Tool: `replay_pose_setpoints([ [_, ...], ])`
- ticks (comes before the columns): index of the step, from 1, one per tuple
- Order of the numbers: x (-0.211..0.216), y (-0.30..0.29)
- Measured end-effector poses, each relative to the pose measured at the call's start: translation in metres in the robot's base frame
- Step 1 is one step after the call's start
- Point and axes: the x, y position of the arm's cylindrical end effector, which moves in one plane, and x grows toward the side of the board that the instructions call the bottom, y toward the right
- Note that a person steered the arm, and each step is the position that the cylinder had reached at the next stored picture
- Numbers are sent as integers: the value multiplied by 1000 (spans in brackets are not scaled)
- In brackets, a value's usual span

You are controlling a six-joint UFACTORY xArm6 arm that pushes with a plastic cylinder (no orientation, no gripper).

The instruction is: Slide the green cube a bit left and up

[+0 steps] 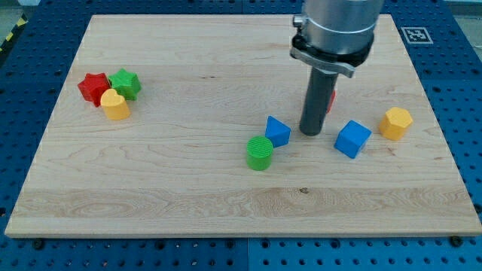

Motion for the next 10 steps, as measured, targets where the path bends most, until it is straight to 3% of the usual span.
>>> replay_pose_setpoints([
  [3,0,50],
  [5,12,-14],
  [6,16,-14],
  [8,85,-34],
  [9,83,-83],
  [10,79,-77],
])
